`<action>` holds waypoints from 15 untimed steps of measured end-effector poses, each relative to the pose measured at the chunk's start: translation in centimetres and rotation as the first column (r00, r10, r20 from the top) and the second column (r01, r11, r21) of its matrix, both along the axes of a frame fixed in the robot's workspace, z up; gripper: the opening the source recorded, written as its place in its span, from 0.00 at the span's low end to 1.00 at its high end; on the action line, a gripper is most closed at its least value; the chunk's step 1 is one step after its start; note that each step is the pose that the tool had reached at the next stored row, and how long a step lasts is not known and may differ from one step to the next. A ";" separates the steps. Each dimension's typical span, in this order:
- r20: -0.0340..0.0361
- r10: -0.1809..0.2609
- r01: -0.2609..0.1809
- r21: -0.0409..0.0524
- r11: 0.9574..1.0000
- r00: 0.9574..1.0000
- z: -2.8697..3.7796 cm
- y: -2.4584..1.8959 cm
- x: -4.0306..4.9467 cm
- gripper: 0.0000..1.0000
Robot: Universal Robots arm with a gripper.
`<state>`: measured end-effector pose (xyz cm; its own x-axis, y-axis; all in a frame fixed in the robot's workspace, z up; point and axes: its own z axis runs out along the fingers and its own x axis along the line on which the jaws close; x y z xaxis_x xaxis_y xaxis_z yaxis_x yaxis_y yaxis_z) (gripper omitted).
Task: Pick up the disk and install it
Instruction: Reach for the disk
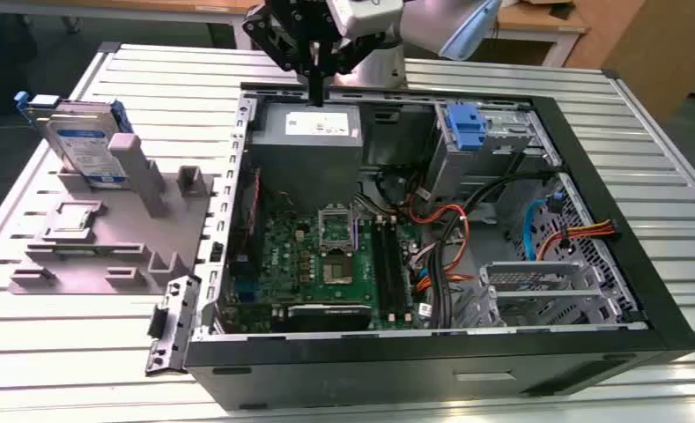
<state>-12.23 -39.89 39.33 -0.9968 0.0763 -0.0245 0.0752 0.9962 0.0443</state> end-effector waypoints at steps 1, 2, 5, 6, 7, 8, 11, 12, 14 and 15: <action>0.000 0.000 0.000 0.000 1.000 1.000 0.00 0.00 -0.08 0.10; 0.000 0.000 0.000 0.000 1.000 1.000 0.00 0.00 -0.19 0.10; 0.000 0.000 0.000 0.000 1.000 1.000 0.00 0.00 -0.61 0.10; 0.000 0.000 0.000 0.000 1.000 1.000 0.00 -0.01 -0.76 0.10; 0.000 0.000 0.000 0.000 1.000 1.000 -0.01 0.00 -0.92 0.10; 0.000 0.000 0.000 0.000 1.000 1.000 -0.01 0.00 -1.07 0.10; 0.000 0.000 0.000 0.000 1.000 1.000 -0.01 0.00 -1.48 0.10; 0.000 0.000 0.000 0.000 1.000 1.000 -0.01 0.00 -1.61 0.10; 0.000 0.000 0.000 0.000 1.000 1.000 -0.02 0.00 -1.76 0.10; 0.000 0.000 0.000 0.000 1.000 1.000 -0.01 0.00 -1.76 0.10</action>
